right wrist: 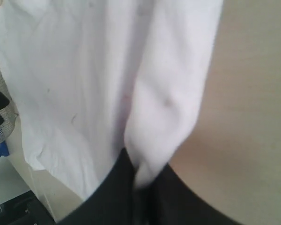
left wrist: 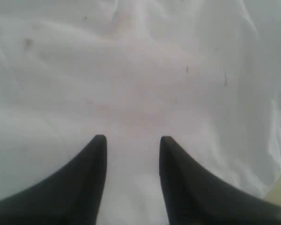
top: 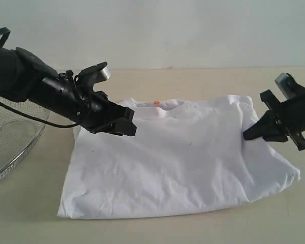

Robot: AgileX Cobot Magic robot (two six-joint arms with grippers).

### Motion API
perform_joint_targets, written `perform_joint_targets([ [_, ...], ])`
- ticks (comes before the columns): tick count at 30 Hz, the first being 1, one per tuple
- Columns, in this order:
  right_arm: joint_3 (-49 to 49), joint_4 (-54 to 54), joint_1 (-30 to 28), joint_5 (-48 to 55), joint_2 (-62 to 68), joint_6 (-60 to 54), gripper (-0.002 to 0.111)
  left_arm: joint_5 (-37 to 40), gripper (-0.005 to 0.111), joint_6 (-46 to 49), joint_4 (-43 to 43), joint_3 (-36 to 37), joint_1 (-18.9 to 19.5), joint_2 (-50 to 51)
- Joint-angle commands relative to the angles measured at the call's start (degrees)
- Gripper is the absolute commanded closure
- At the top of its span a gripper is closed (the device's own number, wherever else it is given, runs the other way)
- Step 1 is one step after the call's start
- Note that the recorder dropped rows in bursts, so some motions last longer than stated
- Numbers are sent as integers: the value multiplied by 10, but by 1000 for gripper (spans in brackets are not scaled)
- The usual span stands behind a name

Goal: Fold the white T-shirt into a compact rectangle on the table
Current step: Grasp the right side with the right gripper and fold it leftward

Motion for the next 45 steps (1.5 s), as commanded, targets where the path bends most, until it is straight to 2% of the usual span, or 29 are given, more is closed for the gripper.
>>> perform_joint_targets([
  [1, 0, 13, 23, 16, -17, -7, 108, 5, 70, 3, 3, -4, -3, -1],
  [25, 0, 48, 238, -44, -45, 21, 108, 19, 70, 3, 5, -4, -3, -1],
  [32, 0, 90, 286, -69, -45, 26, 108, 19, 70, 3, 16, -4, -3, -1],
  [39, -1, 120, 309, -84, -45, 23, 108, 19, 70, 2, 28, -4, -3, -13],
  [45, -1, 148, 309, -78, -45, 5, 108, 1, 70, -65, 111, -4, -3, -70],
])
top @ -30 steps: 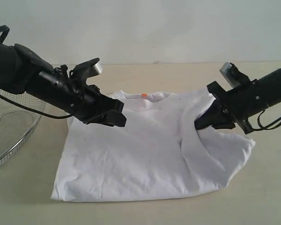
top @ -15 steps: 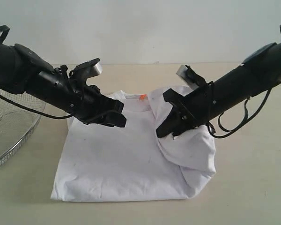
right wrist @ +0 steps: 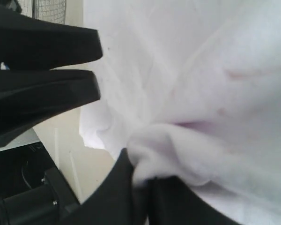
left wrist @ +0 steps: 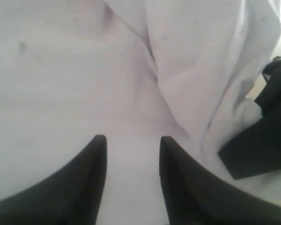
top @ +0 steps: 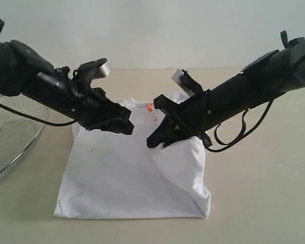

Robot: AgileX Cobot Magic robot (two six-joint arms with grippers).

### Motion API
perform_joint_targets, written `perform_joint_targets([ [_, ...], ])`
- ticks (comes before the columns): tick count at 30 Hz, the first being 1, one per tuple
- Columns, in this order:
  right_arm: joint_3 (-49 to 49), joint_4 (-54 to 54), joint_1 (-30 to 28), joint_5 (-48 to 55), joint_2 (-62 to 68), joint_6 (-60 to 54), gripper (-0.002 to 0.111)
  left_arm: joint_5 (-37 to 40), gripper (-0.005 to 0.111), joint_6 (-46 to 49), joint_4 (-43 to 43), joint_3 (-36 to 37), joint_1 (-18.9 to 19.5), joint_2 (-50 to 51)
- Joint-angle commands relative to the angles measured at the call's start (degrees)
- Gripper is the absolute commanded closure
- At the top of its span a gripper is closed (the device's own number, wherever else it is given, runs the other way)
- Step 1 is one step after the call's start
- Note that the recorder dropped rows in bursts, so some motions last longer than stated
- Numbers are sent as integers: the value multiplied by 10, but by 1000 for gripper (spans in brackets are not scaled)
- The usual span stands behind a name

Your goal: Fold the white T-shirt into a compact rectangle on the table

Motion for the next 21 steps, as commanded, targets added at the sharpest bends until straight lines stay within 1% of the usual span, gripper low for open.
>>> perform_joint_targets([
  [1, -2, 28, 1, 10, -7, -16, 108, -12, 70, -60, 70, -4, -3, -52],
  [5, -2, 32, 1, 11, -7, -20, 108, 1, 70, -84, 107, -4, -3, -91],
  [11, -2, 66, 5, 23, -7, -40, 108, 31, 70, -131, 164, -4, 9, -152],
  [17, -3, 72, 28, 14, -7, -46, 108, 32, 70, -190, 242, -4, 9, -212],
  [21, -16, 80, 39, 9, -7, -46, 108, 37, 70, -207, 263, -4, 9, -237],
])
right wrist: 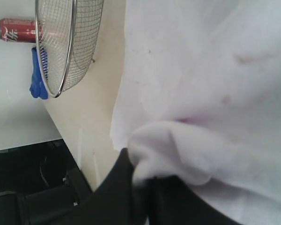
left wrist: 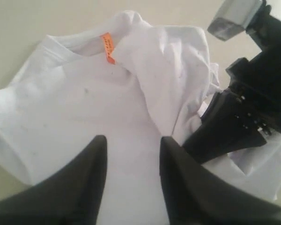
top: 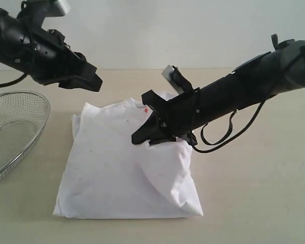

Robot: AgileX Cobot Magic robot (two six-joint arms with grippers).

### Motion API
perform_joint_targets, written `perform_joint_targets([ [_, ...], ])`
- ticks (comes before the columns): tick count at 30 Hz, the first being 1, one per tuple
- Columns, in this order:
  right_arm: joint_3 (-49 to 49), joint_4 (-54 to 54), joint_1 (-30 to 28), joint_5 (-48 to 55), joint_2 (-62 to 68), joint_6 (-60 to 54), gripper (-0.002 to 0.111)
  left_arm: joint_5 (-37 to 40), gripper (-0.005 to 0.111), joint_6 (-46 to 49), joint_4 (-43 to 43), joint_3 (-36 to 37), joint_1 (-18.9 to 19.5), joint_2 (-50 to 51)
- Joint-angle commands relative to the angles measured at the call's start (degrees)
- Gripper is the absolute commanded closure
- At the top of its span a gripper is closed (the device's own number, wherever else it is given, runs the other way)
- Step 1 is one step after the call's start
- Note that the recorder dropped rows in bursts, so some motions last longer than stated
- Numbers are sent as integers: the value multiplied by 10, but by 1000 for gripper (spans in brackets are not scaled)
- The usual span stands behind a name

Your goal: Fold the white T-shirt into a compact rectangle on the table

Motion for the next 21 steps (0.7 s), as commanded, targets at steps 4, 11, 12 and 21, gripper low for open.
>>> perform_joint_targets([
  [4, -45, 20, 20, 5, -7, -4, 108, 10, 70, -29, 26, -4, 1, -39],
  [11, -84, 22, 53, -23, -7, 15, 108, 23, 70, -33, 32, -4, 1, -45],
  [12, -86, 22, 55, -28, -7, 15, 108, 23, 70, -37, 35, -4, 1, -46],
  [21, -86, 16, 98, -83, -6, 15, 108, 36, 70, -43, 47, -4, 1, -57],
])
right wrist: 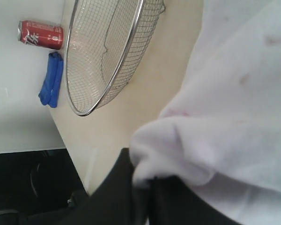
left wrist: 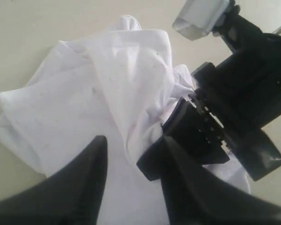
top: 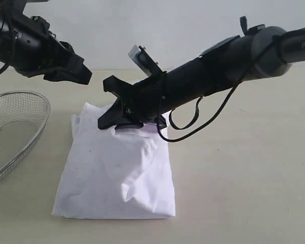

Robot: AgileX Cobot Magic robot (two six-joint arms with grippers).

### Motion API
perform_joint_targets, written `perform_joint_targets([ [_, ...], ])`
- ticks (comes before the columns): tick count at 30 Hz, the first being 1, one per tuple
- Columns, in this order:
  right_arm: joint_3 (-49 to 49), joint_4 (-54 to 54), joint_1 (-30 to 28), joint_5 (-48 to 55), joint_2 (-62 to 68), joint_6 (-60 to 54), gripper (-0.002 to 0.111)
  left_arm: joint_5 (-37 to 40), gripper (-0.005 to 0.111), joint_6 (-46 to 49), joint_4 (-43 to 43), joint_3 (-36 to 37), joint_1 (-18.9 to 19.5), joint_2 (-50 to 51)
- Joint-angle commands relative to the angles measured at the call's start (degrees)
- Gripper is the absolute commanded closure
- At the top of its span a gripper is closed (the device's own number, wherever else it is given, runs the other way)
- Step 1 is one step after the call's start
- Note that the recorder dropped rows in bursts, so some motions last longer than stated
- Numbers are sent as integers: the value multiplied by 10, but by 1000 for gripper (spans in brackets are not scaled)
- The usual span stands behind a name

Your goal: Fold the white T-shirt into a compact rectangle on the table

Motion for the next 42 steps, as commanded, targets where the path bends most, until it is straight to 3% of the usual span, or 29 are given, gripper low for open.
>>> perform_joint_targets([
  [1, -4, -1, 20, -35, -5, -3, 108, 10, 70, -5, 4, -4, 1, -14],
  [33, -4, 25, 102, -154, 12, -4, 108, 31, 70, -18, 28, -4, 1, -55],
  [37, -4, 26, 102, -154, 13, -4, 91, 39, 70, -18, 28, -4, 1, -55],
  [42, -4, 26, 102, -135, 13, -3, 49, 39, 70, -18, 28, -4, 1, -55],
])
